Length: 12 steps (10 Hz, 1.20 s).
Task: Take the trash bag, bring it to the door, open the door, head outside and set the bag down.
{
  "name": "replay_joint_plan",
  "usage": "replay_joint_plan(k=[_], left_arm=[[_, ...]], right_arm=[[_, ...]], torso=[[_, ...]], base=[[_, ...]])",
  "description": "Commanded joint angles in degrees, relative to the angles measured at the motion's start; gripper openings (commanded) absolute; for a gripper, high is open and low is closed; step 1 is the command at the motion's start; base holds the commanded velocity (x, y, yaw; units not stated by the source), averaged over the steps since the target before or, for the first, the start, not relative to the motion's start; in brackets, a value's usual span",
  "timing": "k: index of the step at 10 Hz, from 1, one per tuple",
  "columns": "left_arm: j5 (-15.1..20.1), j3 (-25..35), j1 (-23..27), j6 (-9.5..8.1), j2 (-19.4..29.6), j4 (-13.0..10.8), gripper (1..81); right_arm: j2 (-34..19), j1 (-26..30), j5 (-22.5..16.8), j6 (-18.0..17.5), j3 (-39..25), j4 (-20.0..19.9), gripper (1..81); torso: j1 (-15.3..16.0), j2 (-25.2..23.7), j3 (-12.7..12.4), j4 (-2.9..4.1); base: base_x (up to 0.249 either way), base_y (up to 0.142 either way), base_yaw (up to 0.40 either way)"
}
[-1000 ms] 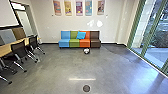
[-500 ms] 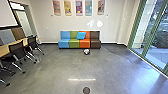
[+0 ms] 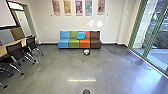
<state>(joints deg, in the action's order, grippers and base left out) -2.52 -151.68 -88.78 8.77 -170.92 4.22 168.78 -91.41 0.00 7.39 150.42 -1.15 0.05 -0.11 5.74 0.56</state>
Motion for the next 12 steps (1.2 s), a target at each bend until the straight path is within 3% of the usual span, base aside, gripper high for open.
replay_joint_plan(k=[1, 12], left_arm=[[3.5, 0.1, 1.5, 0.29, 0.1, -0.4, 81.1], [3.5, 0.1, 1.5, 0.29, -0.2, -0.4, 81.1]], right_arm=[[-0.1, 1.4, -3.7, 0.2, 0.0, 0.6, 81.1], [0.0, 1.5, -3.8, 0.2, 0.1, 0.6, 81.1]], torso=[[0.0, 0.0, 0.0, 0.0], [0.0, 0.0, 0.0, 0.0]], base=[[0.121, 0.0, 0.0], [0.126, 0.0, 0.0]])
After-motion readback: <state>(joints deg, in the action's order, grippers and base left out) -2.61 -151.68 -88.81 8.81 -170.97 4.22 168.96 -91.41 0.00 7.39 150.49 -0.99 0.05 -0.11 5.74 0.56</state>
